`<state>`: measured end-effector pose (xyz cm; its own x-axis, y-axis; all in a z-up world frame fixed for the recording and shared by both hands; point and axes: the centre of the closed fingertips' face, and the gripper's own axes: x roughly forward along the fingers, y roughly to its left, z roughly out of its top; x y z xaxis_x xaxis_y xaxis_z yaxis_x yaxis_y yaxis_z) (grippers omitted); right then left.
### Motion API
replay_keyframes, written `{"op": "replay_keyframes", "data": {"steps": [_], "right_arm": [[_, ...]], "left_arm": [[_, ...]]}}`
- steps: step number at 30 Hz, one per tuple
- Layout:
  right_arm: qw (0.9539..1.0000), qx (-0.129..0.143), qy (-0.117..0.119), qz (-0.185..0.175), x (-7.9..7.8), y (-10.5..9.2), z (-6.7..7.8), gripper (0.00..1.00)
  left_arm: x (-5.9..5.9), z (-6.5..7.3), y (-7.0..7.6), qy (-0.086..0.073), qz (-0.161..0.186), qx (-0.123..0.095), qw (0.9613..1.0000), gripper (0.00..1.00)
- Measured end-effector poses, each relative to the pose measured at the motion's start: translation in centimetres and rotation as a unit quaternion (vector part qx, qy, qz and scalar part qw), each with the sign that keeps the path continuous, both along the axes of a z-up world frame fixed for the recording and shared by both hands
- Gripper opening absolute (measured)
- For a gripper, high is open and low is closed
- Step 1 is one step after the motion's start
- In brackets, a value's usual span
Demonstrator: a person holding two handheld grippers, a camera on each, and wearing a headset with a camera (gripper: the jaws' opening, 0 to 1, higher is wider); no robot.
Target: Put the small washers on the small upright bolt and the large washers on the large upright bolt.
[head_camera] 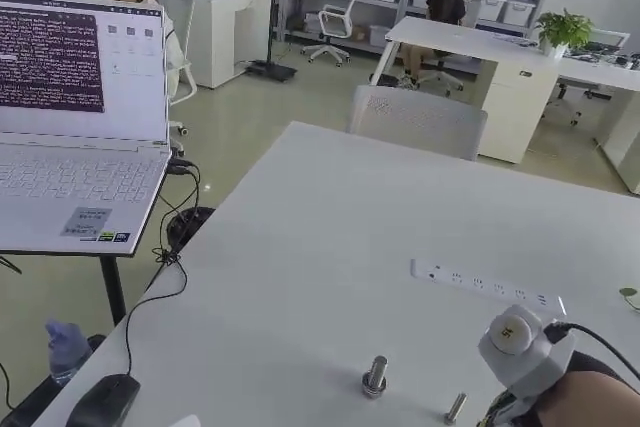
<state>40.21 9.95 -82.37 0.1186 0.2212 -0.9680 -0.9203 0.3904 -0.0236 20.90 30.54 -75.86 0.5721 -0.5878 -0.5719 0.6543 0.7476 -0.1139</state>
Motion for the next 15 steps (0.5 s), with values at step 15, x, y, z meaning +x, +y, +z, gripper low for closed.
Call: {"op": "replay_keyframes", "data": {"steps": [15], "right_arm": [[0.9998,0.014,-0.013,0.0,3.0,1.4,1.2,0.13]], "left_arm": [[0.0,-1.3,0.5,0.012,0.008,0.002,0.9999,0.85]]}}
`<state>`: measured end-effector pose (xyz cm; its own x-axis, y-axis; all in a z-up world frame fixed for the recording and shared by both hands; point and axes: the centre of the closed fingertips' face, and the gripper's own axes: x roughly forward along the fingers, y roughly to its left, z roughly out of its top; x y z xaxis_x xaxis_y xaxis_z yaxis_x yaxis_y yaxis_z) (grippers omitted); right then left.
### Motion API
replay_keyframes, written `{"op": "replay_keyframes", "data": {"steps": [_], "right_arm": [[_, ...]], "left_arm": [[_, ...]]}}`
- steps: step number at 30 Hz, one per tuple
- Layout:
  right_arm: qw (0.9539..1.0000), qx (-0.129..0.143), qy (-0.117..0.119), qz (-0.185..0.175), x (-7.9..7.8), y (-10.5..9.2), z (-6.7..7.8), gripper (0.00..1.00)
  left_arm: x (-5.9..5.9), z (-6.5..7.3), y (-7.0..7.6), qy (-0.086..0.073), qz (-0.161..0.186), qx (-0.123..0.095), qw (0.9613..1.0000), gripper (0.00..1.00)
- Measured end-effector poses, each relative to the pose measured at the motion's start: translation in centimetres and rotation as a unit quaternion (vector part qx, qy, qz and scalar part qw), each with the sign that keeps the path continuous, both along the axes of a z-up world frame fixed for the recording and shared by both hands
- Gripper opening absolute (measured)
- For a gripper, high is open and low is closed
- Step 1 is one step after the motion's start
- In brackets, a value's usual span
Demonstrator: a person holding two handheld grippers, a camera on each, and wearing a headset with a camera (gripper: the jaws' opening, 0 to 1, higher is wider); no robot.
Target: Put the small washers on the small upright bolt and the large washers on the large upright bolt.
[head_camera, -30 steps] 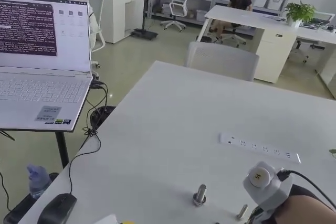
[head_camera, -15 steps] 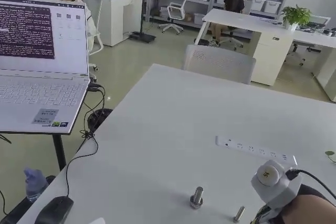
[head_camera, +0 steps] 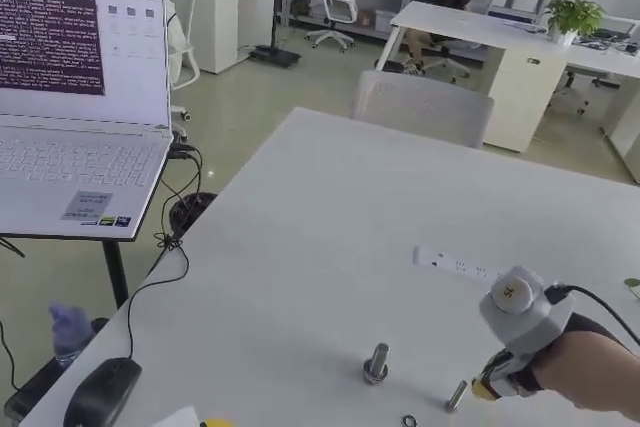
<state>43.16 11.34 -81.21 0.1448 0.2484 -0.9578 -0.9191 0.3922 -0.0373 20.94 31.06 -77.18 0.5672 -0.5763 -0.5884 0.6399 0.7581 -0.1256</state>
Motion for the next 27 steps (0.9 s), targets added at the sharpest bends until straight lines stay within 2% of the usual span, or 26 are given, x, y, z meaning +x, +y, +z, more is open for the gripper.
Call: {"op": "replay_keyframes", "data": {"steps": [10,27], "right_arm": [[0.9999,0.002,0.007,0.015,0.3,1.0,-0.2,0.13],[0.9997,-0.006,0.017,0.015,0.1,1.1,-1.0,0.13]], "left_arm": [[0.3,-0.3,-0.1,0.001,-0.001,-0.001,1.0,0.87],[0.3,-0.4,-0.3,0.005,-0.006,-0.007,0.9999,0.85]]}}
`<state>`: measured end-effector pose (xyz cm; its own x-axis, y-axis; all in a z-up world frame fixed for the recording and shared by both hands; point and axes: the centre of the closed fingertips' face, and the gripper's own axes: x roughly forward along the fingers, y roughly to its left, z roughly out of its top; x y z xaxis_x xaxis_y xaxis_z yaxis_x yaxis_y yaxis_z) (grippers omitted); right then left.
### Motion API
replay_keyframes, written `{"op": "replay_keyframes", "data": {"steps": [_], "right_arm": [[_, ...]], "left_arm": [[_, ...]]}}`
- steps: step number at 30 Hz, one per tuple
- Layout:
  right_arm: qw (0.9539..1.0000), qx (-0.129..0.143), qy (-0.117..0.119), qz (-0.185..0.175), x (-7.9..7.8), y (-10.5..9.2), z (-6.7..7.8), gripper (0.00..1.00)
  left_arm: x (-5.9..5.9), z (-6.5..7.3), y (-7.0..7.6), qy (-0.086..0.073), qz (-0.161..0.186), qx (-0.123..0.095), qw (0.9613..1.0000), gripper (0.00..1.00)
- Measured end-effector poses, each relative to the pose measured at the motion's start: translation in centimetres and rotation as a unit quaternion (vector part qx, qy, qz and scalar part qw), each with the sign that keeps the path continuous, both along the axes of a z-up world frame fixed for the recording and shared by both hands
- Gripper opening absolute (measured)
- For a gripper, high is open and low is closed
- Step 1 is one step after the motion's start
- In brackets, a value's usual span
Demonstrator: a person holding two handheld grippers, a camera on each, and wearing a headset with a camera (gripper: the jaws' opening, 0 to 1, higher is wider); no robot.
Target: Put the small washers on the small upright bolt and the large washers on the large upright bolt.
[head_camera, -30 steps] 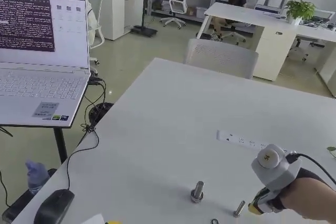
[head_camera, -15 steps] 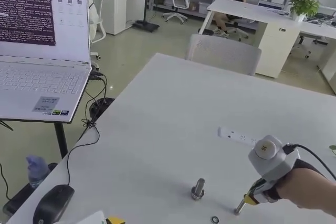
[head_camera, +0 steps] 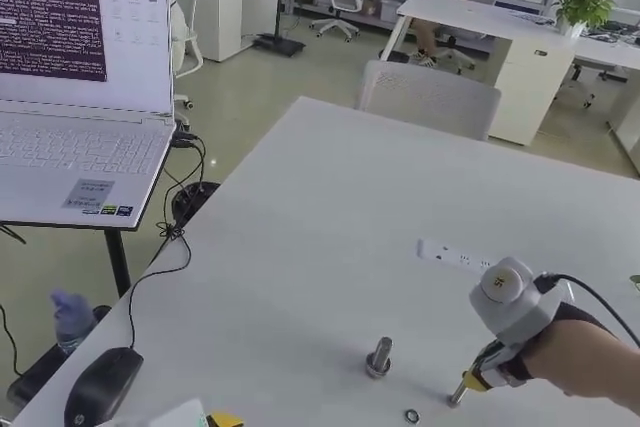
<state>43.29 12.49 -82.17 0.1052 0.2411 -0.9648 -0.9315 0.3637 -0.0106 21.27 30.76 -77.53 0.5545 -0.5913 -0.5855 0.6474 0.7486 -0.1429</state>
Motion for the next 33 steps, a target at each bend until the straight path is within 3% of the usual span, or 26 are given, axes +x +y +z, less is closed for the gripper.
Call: {"op": "replay_keyframes", "data": {"steps": [33], "right_arm": [[0.9999,-0.009,-0.002,0.009,-0.5,0.4,-2.4,0.13]], "left_arm": [[-0.7,-0.7,0.4,0.011,0.001,-0.001,0.9999,0.84]]}}
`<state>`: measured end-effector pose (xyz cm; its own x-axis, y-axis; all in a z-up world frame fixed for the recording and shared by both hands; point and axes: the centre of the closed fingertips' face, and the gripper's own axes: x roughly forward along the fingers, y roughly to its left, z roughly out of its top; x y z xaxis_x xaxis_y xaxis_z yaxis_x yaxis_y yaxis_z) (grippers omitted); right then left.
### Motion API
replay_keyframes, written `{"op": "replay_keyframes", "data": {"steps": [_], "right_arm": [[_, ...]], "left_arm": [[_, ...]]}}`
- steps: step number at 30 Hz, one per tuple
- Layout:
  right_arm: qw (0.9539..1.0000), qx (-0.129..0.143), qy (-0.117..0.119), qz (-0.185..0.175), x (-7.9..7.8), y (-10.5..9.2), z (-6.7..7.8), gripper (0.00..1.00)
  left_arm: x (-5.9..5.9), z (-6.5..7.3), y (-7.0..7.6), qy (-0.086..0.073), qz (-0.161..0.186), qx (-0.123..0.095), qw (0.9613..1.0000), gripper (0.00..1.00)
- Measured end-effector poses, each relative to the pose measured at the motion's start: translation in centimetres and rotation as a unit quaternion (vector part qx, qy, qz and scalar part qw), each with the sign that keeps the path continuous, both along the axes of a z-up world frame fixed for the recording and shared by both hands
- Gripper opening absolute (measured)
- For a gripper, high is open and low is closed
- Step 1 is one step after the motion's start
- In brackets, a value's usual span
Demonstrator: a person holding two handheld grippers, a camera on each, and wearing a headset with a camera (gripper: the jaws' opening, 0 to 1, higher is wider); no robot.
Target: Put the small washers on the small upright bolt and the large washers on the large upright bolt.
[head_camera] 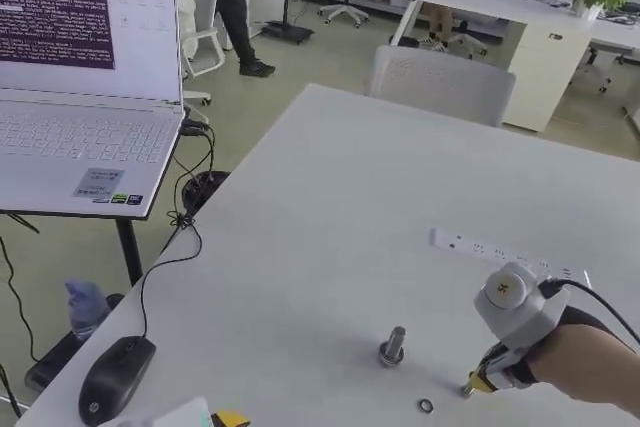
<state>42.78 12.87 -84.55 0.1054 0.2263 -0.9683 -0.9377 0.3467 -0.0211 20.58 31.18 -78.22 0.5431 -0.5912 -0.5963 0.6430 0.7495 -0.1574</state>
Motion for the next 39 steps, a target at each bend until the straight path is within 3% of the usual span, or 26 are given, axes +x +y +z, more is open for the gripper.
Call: {"op": "replay_keyframes", "data": {"steps": [26,39], "right_arm": [[0.9998,-0.017,0.006,0.001,0.8,-0.3,-2.9,0.13],[0.9999,-0.016,0.003,0.0,0.6,-0.2,-3.0,0.13]], "left_arm": [[0.3,-0.6,0.2,0.009,0.001,-0.002,1.0,0.83],[0.3,-0.3,0.1,0.007,-0.002,-0.003,1.0,0.83]]}}
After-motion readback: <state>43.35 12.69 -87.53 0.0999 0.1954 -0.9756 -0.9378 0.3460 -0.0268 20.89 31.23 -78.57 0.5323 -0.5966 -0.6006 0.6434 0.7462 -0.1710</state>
